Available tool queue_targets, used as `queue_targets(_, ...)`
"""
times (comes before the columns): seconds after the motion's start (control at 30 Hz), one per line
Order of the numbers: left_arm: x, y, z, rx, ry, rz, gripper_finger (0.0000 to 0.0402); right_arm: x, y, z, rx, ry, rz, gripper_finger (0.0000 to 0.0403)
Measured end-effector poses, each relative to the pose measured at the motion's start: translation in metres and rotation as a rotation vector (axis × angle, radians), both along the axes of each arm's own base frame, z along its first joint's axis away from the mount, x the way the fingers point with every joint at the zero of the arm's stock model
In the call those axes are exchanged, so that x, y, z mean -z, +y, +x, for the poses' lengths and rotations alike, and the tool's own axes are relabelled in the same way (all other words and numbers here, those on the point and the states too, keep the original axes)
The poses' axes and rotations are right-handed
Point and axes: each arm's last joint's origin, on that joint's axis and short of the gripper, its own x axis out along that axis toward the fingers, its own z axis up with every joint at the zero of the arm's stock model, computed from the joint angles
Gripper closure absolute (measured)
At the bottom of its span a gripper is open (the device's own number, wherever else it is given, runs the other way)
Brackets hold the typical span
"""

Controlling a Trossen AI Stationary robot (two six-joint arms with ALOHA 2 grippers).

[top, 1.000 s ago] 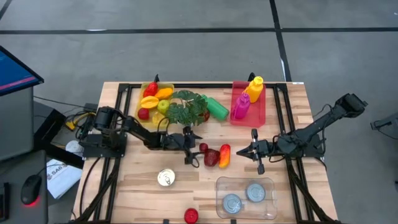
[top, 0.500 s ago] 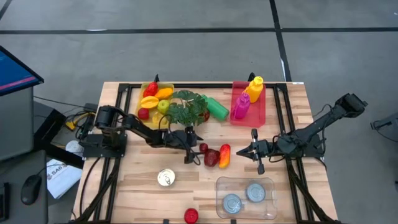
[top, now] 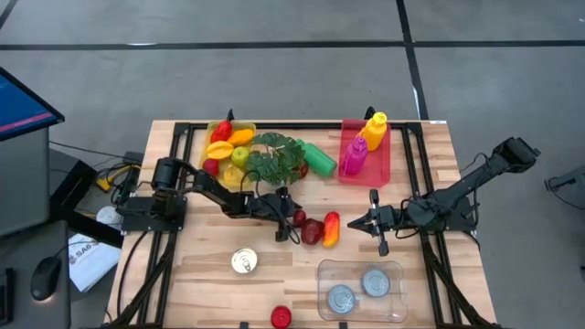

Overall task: Pick & Place Food Item
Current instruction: Put the red pomegranate into the yellow bin

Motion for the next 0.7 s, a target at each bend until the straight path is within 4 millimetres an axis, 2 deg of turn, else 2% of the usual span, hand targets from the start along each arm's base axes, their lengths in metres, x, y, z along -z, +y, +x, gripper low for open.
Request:
queue_targets(0.37, -0.0001, 0.0, 0.0, -0.002, -0.001, -0.002, 0.0178, 0.0007, -0.0001, 0.0, 0.0, 0.006, -0.003, 0.0398)
queue_targets(0.7, -0.0013, 0.0002, -0.0004, -0.006, 0.0, 0.0, 0.0162, 0.0011, -0.0001, -0.0001, 0.0, 0.01, -0.006, 0.0398)
